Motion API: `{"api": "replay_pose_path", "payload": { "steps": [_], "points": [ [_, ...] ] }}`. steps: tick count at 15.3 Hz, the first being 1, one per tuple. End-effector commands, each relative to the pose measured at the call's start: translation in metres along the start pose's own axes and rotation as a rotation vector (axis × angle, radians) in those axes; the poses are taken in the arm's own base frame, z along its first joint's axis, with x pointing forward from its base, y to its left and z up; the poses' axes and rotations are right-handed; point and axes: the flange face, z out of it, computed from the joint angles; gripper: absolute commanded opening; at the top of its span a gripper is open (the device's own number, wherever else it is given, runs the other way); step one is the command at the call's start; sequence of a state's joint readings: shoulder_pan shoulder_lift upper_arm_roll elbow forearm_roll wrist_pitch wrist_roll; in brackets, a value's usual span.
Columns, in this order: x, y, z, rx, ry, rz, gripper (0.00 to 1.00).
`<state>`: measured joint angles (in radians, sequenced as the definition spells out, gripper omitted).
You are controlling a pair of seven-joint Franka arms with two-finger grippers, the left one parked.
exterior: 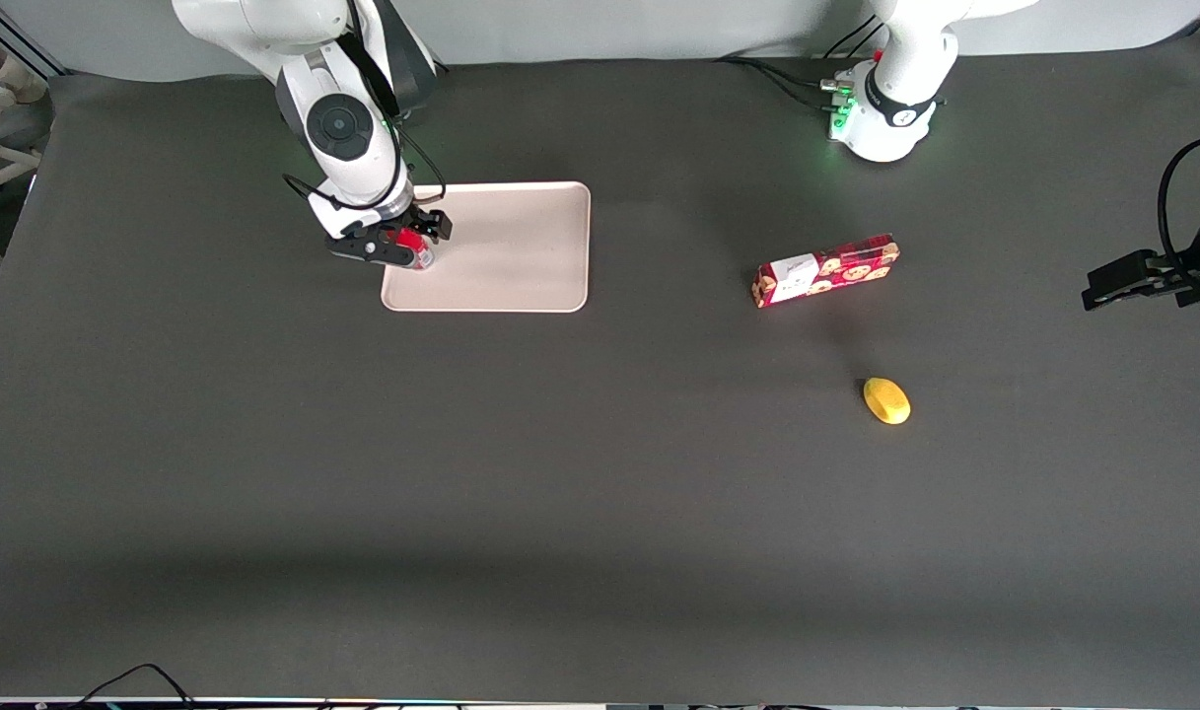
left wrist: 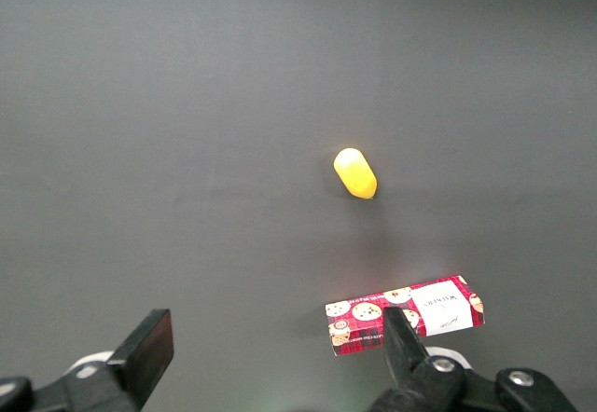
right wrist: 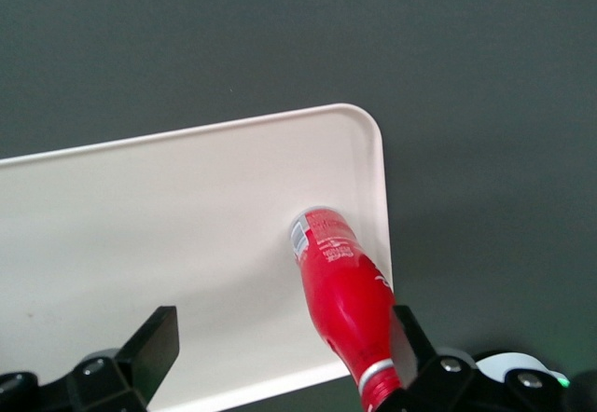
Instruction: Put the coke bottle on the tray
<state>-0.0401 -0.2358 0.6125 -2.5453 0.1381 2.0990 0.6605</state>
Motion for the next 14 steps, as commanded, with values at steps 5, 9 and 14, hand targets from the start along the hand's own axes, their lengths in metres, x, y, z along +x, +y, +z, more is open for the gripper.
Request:
{"api": "replay_pose_path", "payload": {
  "steps": [5, 9, 14],
  "points": [
    [0.092, 0.038, -0.123, 0.111, 0.216, 0.092, 1.00],
    [0.144, 0.079, -0.204, 0.083, 0.295, -0.015, 1.00],
    [0.188, 0.175, -0.280, 0.174, 0.256, -0.086, 1.00]
  ]
}}
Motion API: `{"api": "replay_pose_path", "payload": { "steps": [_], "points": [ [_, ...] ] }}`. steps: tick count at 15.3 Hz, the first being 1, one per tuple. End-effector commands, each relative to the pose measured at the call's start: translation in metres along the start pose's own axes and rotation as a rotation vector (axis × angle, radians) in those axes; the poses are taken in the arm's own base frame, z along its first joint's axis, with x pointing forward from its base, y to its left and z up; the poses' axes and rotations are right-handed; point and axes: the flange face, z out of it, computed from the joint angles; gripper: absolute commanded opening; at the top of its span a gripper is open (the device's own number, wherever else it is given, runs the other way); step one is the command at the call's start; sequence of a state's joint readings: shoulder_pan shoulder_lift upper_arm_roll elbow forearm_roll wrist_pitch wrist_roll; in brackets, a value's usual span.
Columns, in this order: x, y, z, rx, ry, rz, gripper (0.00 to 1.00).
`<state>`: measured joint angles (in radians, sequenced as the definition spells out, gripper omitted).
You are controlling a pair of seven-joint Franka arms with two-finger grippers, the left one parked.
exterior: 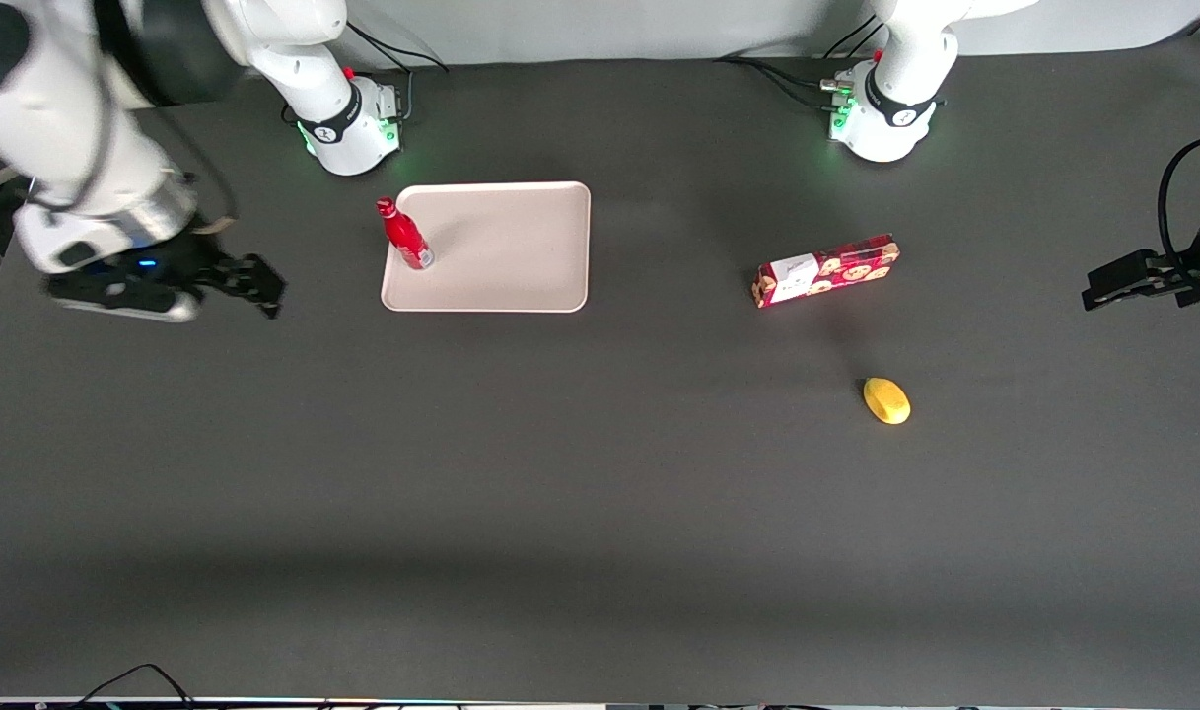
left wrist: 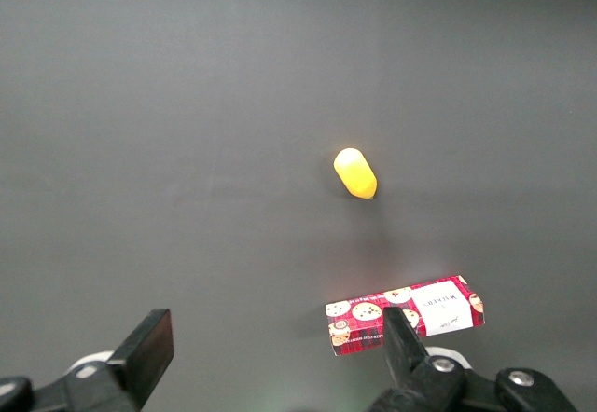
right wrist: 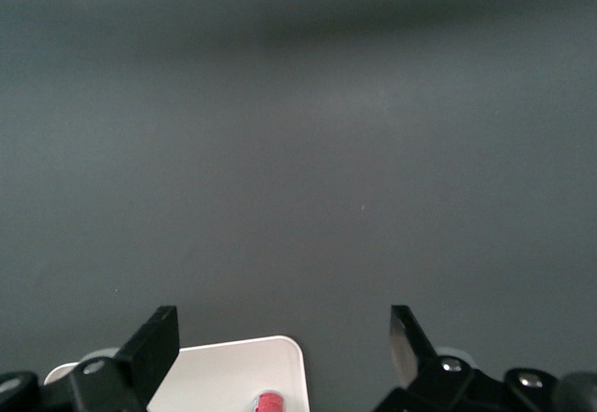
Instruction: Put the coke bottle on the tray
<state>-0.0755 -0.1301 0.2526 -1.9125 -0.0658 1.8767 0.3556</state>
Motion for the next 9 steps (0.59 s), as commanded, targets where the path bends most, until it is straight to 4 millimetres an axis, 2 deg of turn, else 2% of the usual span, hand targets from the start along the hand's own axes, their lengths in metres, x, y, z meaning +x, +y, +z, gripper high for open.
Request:
{"api": "replay_pose_path", "payload": {
  "steps": [1, 2, 4, 9],
  "points": [
    [0.042, 0.056, -0.039, 0.067, -0.052, -0.106, 1.00],
    [0.046, 0.071, -0.048, 0.066, -0.056, -0.133, 1.00],
    [0.049, 0.086, -0.055, 0.066, -0.053, -0.122, 1.00],
    [0.047, 0.090, -0.053, 0.065, -0.078, -0.150, 1.00]
  ]
}}
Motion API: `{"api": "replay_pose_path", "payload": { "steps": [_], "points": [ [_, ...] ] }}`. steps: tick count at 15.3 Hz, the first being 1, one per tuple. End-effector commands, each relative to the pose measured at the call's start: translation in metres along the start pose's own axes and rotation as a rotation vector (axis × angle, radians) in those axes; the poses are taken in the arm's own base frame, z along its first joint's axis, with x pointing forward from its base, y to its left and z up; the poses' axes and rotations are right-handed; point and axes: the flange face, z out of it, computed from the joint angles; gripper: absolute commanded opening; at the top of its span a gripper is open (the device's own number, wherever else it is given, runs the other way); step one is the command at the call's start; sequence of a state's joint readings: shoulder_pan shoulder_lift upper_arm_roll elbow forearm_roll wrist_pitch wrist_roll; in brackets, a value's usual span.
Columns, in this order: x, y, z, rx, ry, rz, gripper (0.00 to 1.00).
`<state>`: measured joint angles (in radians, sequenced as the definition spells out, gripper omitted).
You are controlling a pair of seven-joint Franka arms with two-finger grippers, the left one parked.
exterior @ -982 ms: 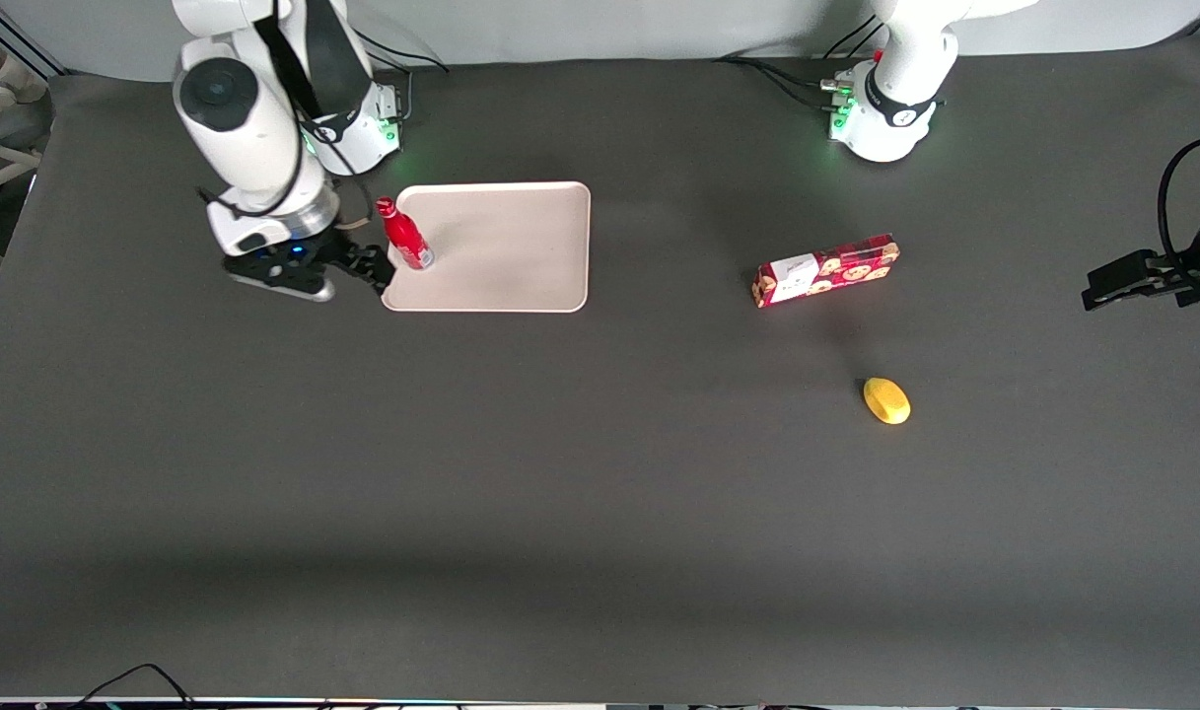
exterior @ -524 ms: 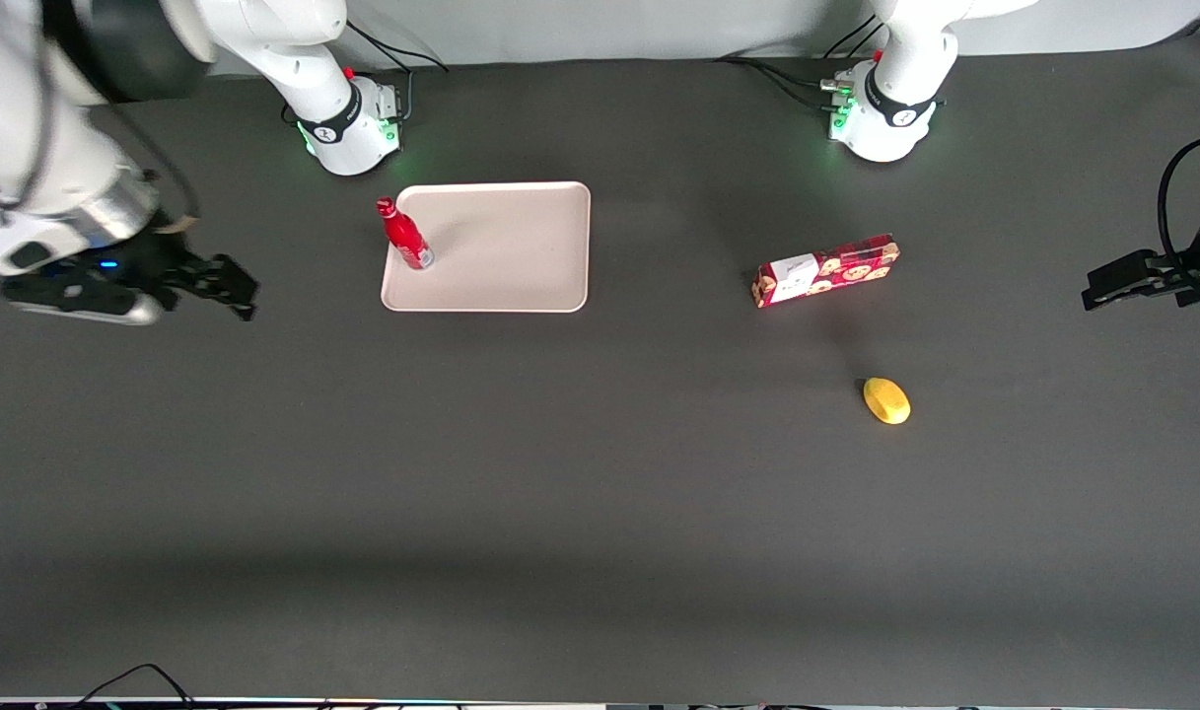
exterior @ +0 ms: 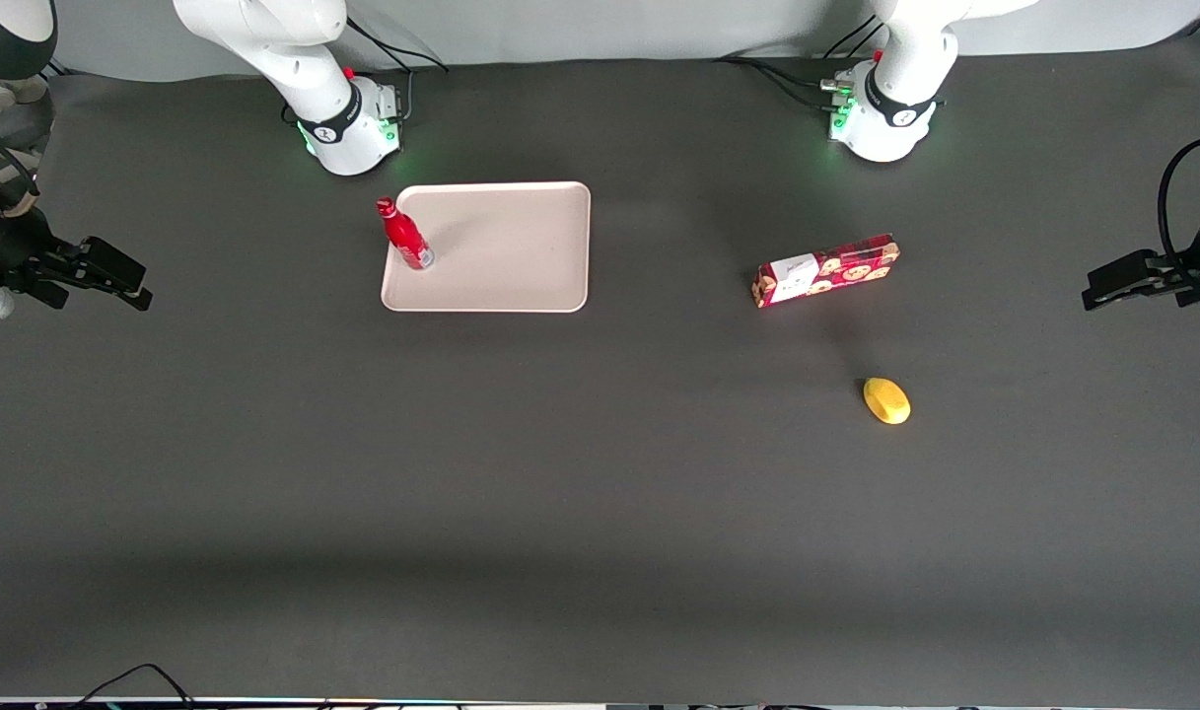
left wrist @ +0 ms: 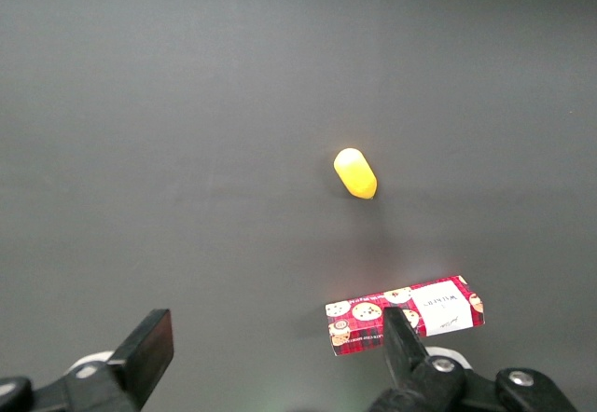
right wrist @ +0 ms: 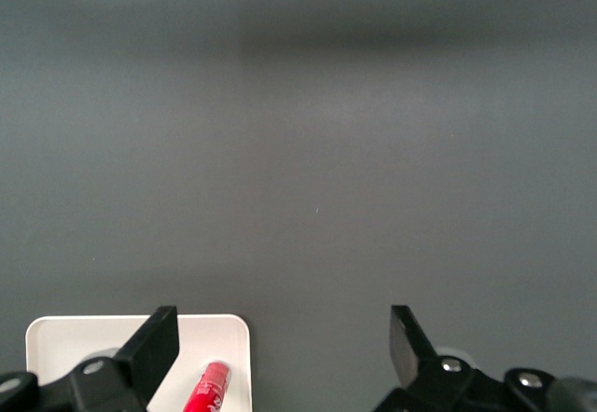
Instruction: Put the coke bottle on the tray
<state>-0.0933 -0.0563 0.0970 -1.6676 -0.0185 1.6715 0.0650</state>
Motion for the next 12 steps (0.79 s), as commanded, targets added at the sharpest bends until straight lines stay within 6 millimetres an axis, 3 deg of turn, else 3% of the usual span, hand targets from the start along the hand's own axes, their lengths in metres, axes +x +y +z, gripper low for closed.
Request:
{"api": "replay_pose_path", "payload": {
  "steps": [1, 2, 7, 12],
  "points": [
    [0.003, 0.009, -0.003, 0.016, -0.029, -0.049, 1.00],
    [0.003, 0.019, -0.006, 0.021, -0.026, -0.034, 1.00],
    [0.003, 0.032, 0.003, 0.028, -0.057, -0.058, 1.00],
    [0.003, 0.032, 0.009, 0.059, -0.067, -0.048, 1.00]
  ]
}}
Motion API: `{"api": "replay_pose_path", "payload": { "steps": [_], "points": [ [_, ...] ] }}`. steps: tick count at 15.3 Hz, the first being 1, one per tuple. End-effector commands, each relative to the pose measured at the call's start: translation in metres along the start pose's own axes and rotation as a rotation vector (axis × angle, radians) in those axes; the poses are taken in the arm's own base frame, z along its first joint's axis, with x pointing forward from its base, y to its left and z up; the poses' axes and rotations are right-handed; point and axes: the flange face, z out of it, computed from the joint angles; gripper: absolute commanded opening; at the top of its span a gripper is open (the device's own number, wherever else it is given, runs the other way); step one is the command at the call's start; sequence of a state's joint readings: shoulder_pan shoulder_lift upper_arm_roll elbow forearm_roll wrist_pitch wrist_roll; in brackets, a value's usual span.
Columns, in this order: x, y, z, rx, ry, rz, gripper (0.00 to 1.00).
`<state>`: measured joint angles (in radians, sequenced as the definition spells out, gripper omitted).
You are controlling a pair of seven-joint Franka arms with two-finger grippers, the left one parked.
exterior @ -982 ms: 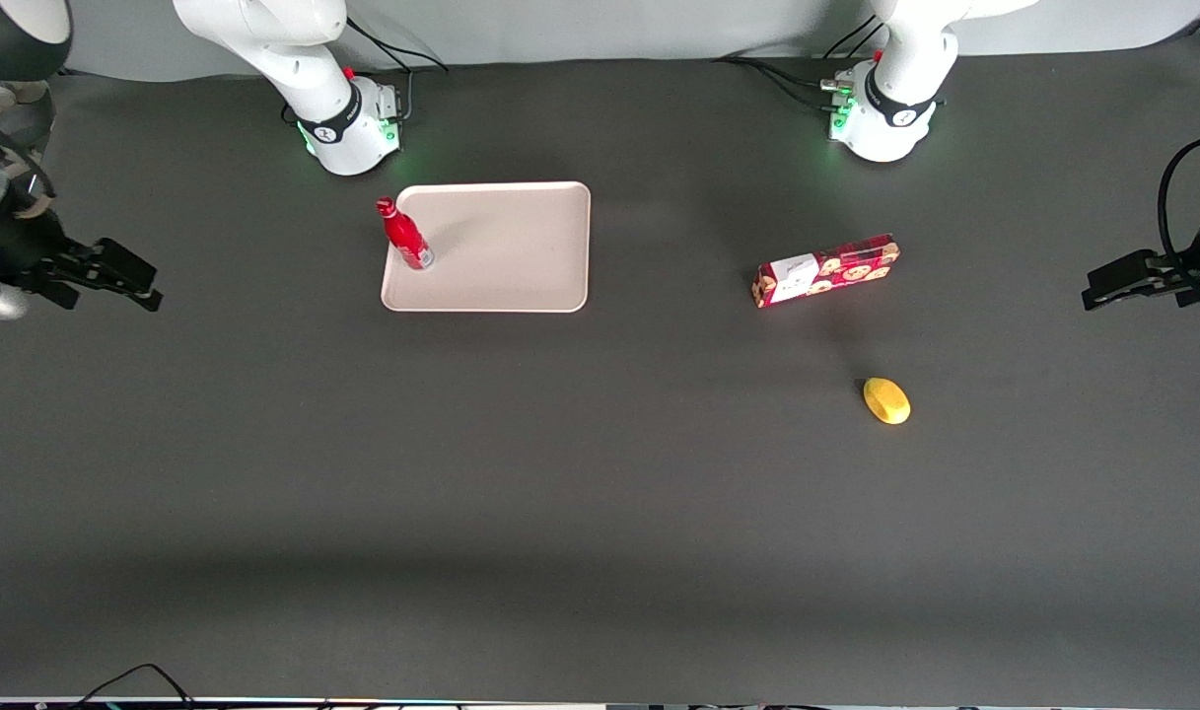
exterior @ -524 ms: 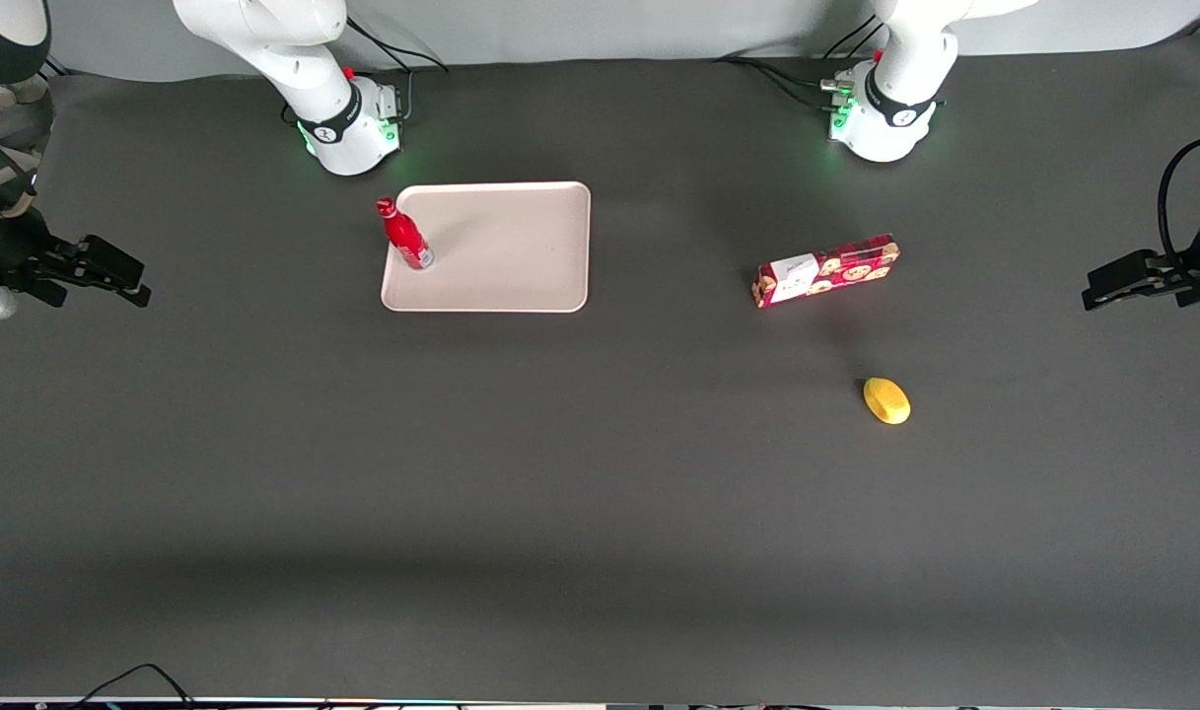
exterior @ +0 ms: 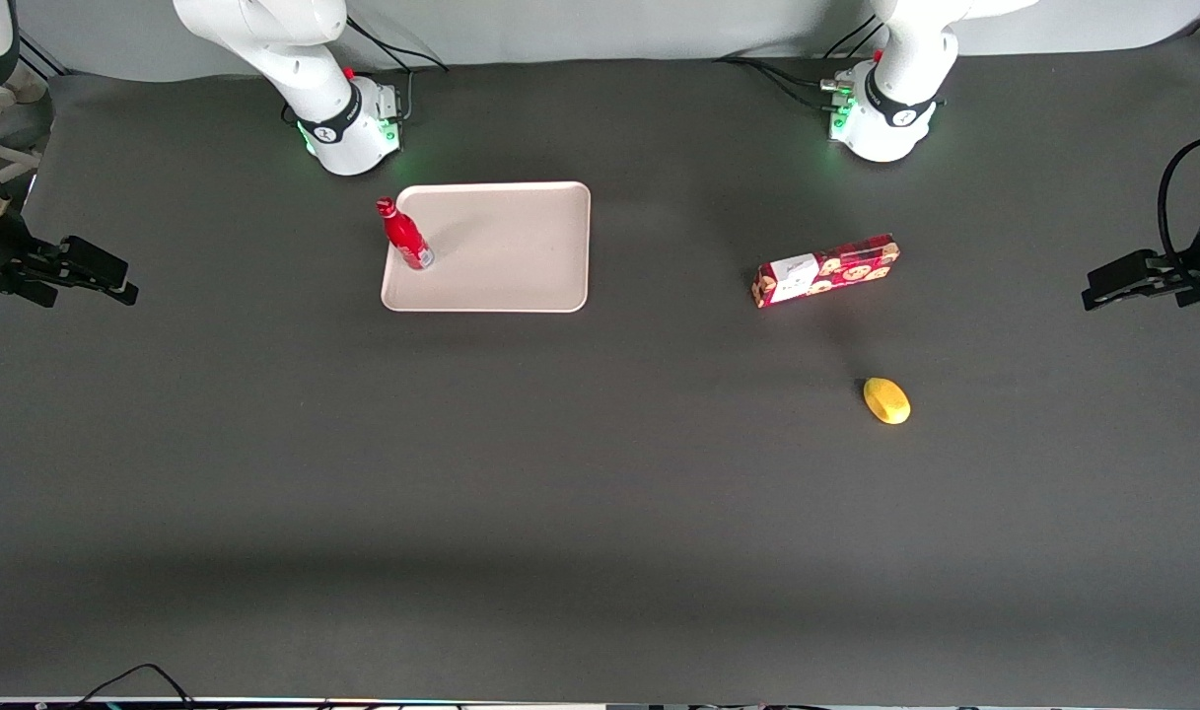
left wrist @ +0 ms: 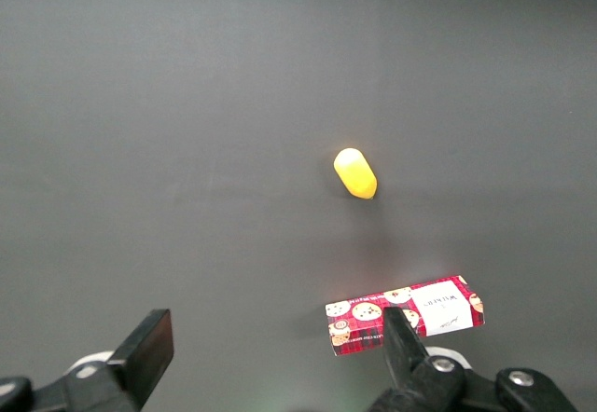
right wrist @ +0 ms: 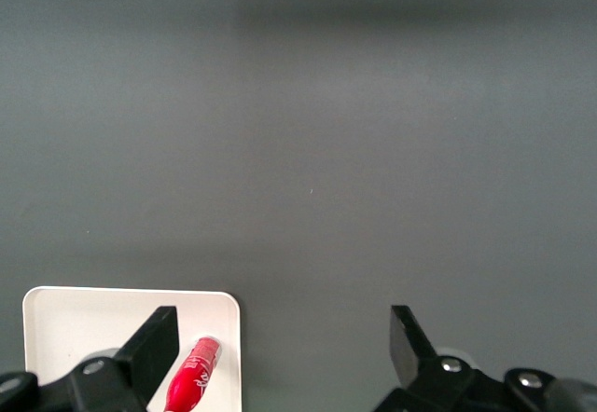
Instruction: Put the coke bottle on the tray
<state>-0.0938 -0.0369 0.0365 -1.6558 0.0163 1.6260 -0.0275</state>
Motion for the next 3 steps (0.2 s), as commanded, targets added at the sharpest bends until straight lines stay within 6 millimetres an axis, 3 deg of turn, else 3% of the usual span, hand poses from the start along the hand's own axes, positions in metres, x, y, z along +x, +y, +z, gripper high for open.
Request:
{"api": "replay_pose_path", "payload": {
  "steps": [1, 3],
  "points": [
    [0.0022, 0.0010, -0.0002, 0.023, -0.015, -0.018, 1.00],
    [0.0022, 0.0008, -0.0002, 0.025, -0.015, -0.014, 1.00]
  ]
}}
